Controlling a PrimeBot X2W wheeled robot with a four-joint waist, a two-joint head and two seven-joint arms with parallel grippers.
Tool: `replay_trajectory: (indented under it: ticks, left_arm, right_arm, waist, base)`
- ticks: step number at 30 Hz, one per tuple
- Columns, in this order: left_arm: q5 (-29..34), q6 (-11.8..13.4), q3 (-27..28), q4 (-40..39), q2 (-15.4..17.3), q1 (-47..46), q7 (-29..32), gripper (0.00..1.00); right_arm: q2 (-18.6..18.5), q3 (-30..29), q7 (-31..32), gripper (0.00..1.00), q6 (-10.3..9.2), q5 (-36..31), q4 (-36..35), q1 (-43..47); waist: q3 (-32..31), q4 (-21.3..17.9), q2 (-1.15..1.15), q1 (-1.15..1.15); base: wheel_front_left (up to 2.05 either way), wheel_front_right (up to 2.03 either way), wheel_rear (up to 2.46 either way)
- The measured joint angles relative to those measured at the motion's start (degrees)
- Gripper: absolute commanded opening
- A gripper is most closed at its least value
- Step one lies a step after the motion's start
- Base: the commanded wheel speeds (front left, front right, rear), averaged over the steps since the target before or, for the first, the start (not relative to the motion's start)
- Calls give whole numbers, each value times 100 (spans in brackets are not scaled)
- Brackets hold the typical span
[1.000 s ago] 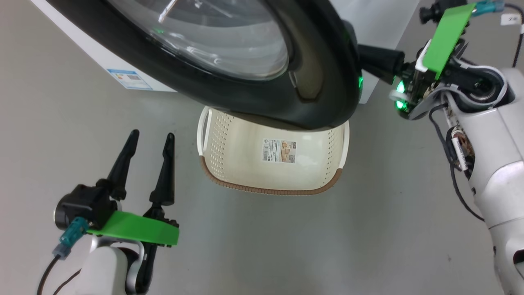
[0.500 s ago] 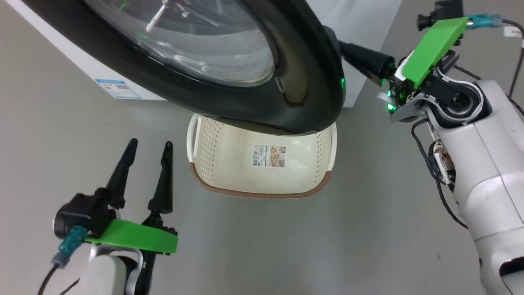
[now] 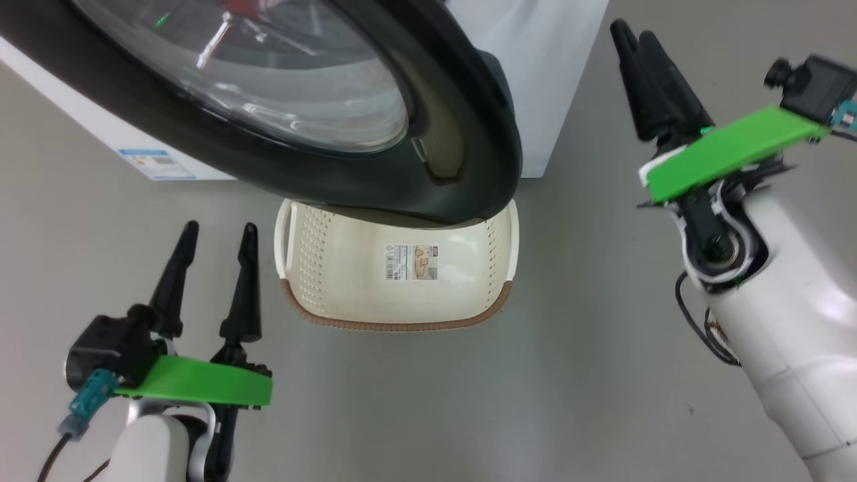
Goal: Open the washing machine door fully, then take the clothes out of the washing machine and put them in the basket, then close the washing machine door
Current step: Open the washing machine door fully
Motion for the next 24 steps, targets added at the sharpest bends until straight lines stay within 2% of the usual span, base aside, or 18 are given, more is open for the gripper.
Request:
replay_trajectory:
  ticks: [2, 4, 5, 9, 16, 20, 24]
  left_arm:
    - [1, 0, 46, -66, -3, 8, -1, 100]
    - [2, 0, 67, -124, -7, 27, -1, 100]
    - [2, 0, 83, -149, -13, 34, -1, 100]
    - [25, 0, 131, -231, -20, 131, -25, 100]
    - [111, 0, 242, -377, -23, 182, -25, 100]
    - [113, 0, 286, -479, -26, 274, -25, 100]
    - [156, 0, 332, -566, -31, 278, -25, 100]
  right_arm:
    - [-180, 403, -383, 100, 0, -254, -111, 67]
    - [-441, 879, -554, 100, 1, -920, -219, 70]
    - [-471, 900, -565, 100, 1, -1182, -225, 83]
    - [-390, 454, -598, 100, 1, -2609, -566, 262]
    - [154, -635, -598, 100, 2, -4691, -854, 1088]
    - [506, -1183, -599, 100, 2, -5367, -1211, 1470]
    - [712, -1507, -598, 100, 3, -5625, -1584, 1864]
  waist:
    - [-37, -57, 0, 0]
    - [-67, -116, 0, 0]
    - [-79, -146, 0, 0]
    - [-102, -266, 0, 0]
    - [-137, -383, 0, 0]
    - [-124, -435, 0, 0]
    - [-99, -482, 0, 0]
  base:
    - [0, 0, 0]
    - [0, 0, 0]
    - [0, 0, 0]
    - [0, 0, 0]
    - [0, 0, 0]
    - [0, 0, 0]
    - [0, 0, 0]
